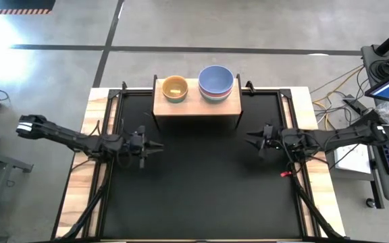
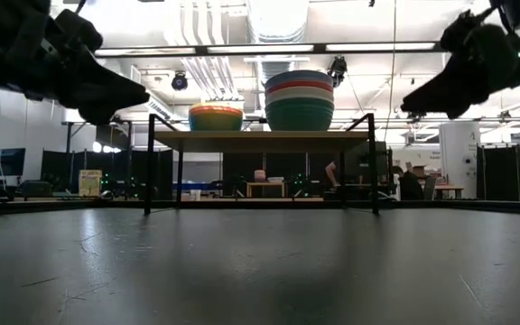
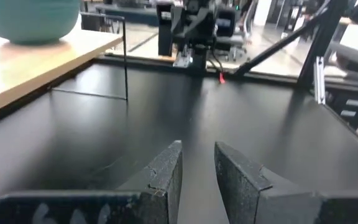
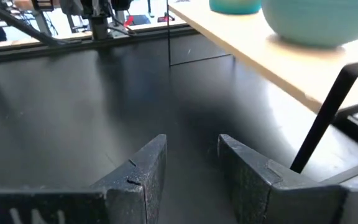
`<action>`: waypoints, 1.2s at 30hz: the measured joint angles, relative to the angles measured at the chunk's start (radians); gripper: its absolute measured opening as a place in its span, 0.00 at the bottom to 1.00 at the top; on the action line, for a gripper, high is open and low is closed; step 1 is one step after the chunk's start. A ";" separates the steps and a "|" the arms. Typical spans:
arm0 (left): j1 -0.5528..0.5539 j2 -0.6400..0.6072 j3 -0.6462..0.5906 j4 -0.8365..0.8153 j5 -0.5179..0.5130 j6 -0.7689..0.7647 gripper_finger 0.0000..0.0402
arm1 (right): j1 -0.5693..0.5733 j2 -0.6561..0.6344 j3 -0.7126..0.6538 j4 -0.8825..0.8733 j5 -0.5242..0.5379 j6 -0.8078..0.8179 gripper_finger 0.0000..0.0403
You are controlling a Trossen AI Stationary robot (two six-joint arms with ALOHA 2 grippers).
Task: Place and stack bowls onto a shelf
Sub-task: Return to Home Position
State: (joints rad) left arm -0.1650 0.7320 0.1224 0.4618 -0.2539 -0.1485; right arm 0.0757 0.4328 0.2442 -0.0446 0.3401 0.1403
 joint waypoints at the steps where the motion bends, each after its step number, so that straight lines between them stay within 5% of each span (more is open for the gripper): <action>1: 0.000 0.004 -0.017 0.037 0.000 -0.001 0.19 | 0.000 0.000 -0.017 0.023 0.000 0.006 0.34; 26: 0.001 0.095 -0.112 0.141 -0.036 -0.055 0.19 | 0.000 0.001 -0.232 0.265 -0.003 0.148 0.34; 36: 0.001 0.167 -0.113 0.125 -0.111 -0.063 0.19 | 0.000 0.001 -0.232 0.263 0.202 0.101 0.34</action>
State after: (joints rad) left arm -0.1638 0.8985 0.0093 0.5867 -0.3648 -0.2115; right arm 0.0757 0.4342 0.0124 0.2180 0.5416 0.2415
